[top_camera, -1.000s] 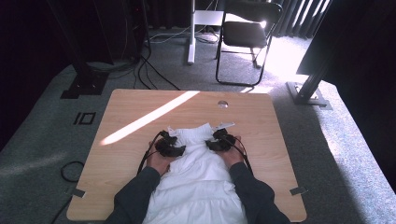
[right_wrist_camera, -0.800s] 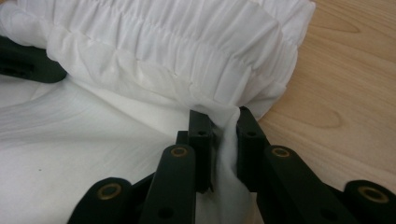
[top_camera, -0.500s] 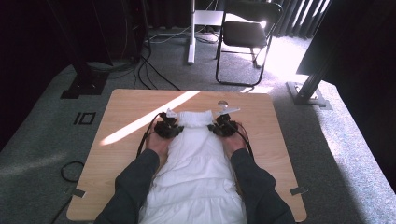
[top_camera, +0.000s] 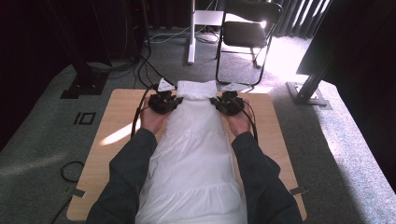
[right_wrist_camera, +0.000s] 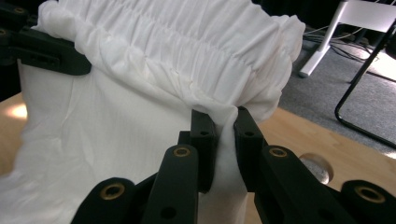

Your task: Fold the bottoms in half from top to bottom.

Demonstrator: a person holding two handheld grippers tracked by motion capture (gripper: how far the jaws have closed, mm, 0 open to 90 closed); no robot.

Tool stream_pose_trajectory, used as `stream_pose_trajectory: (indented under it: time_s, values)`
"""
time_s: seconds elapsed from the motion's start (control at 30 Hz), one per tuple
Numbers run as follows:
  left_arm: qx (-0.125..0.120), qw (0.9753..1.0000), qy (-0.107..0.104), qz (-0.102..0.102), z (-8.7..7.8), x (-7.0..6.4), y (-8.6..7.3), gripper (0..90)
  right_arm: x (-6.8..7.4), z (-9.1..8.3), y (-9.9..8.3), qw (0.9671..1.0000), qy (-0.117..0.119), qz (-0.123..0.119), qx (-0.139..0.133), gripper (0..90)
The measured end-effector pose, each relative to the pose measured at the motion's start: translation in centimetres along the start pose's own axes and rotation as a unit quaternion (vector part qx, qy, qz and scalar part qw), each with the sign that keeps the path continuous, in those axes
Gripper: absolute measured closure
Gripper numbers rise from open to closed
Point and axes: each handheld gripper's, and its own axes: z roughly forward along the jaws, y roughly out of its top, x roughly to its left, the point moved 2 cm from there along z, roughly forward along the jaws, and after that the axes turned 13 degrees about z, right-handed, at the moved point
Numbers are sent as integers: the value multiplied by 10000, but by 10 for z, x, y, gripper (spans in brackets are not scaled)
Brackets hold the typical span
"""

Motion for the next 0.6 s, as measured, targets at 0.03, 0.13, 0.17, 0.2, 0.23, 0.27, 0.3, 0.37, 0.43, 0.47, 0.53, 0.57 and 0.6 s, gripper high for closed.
stream_pose_trajectory:
  time_s: [0.03, 0.13, 0.17, 0.2, 0.23, 0.27, 0.3, 0.37, 0.43, 0.47, 0.53, 0.57, 0.6]
  values:
    - [-87, 9998, -148, -42, -8, -6, -5, 806, 2, -4, -4, 10000, 60, -44, 6, 815]
    - [-123, 9994, -332, 9, -26, -27, -20, 804, 13, -24, -24, 9996, 279, -84, 17, 816]
    - [-116, 9993, -348, 65, -30, -33, -24, 804, 18, -29, -32, 9994, 306, -160, 55, 815]
    - [-94, 9991, -392, 125, -37, -42, -32, 803, 21, -33, -38, 9993, 295, -235, 88, 815]
    - [-122, 9988, -472, 97, -42, -50, -38, 803, 27, -40, -50, 9988, 357, -304, 170, 814]
    - [-75, 9984, -544, 130, -47, -58, -45, 803, 32, -45, -60, 9984, 391, -333, 220, 813]
    - [-75, 9984, -544, 130, -47, -58, -45, 802, 32, -45, -60, 9984, 391, -333, 220, 813]
    - [-30, 9976, -690, 95, -57, -81, -66, 800, 41, -57, -90, 9977, 541, -222, 340, 813]
    - [118, 9968, -789, 111, -60, -99, -86, 795, 46, -60, -111, 9972, 530, -260, 460, 812]
    - [211, 9958, -887, 33, -59, -108, -97, 793, 48, -60, -124, 9966, 521, -302, 562, 811]
    - [513, 9938, -982, -5, -54, -123, -118, 788, 52, -59, -148, 9951, 435, -412, 785, 810]
    - [635, 9923, -1062, -67, -51, -129, -127, 788, 53, -58, -158, 9940, 451, -421, 899, 809]
    - [778, 9904, -1138, -100, -48, -134, -136, 787, 54, -57, -168, 9928, 439, -420, 1029, 808]
